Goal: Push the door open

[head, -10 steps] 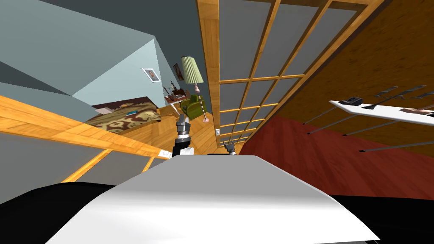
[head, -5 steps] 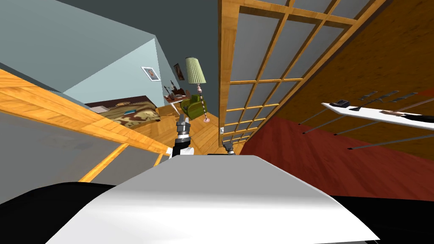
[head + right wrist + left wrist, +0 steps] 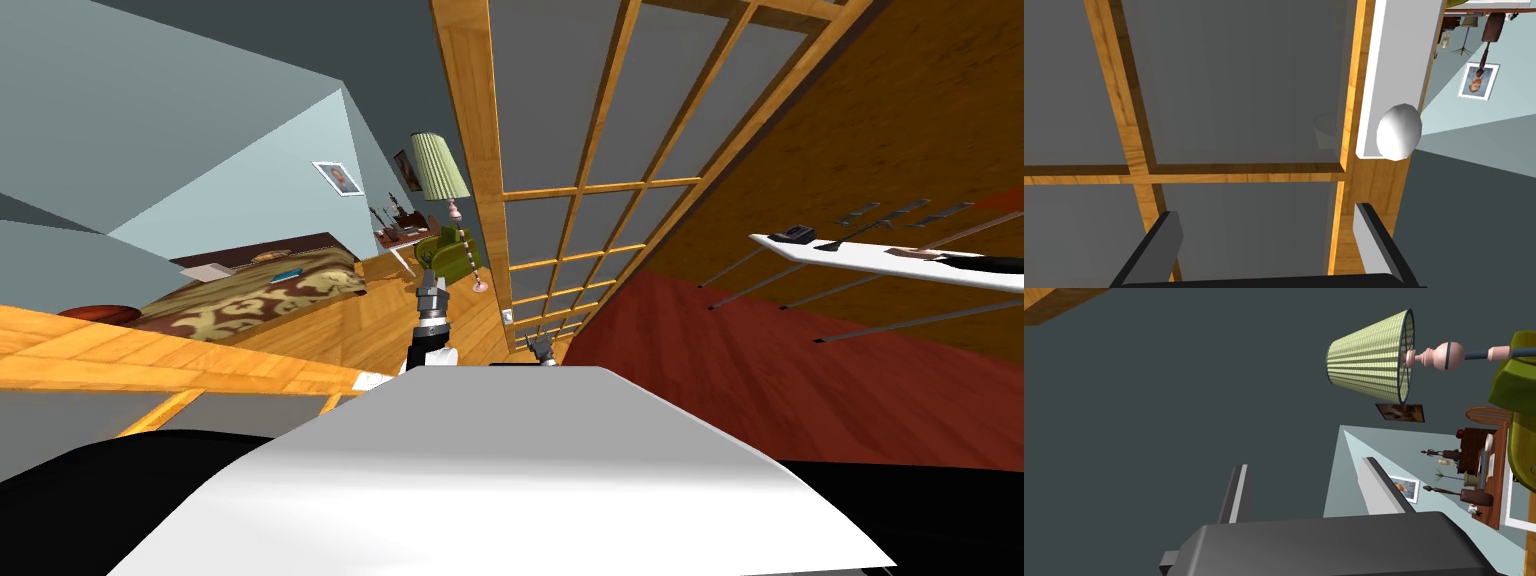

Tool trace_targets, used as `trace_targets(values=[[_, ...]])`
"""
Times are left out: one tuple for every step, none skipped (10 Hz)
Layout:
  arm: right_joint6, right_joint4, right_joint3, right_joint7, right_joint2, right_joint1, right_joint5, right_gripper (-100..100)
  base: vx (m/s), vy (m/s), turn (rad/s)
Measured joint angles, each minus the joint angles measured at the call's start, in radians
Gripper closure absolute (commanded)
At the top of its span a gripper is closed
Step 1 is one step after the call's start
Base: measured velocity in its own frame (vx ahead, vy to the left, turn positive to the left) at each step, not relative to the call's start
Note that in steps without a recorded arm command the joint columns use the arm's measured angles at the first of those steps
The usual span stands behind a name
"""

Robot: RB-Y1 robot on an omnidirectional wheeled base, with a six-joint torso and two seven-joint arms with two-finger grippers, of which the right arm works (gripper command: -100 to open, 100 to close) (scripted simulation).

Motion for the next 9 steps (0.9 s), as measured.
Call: trace_targets(values=[[-0.011,0.001,-0.002,-0.013,-0.010,0.006,0.024,-100,0.172,-0.060,-0.077],[-0.020,0.001,-0.005,-0.024,-0.019,0.012,0.042,-100,0.188,-0.026,-0.151],[-0.031,0.002,-0.007,-0.036,-0.026,0.018,0.066,-100,0.151,-0.029,-0.142],[-0.037,-0.005,-0.007,-0.048,-0.033,0.027,0.086,-100,0.113,-0.012,-0.121],[-0.041,-0.009,-0.009,-0.059,-0.038,0.033,0.103,-100,0.095,0.006,-0.110],[-0.048,-0.009,-0.010,-0.068,-0.043,0.038,0.120,-100,0.078,0.014,-0.059],[-0.054,-0.012,-0.011,-0.078,-0.047,0.045,0.136,-100,0.066,0.028,-0.076],[-0.061,-0.016,-0.012,-0.087,-0.051,0.052,0.153,-100,0.088,0.018,-0.123],[-0.065,-0.021,-0.013,-0.097,-0.055,0.059,0.171,-100,0.098,0.017,-0.135]])
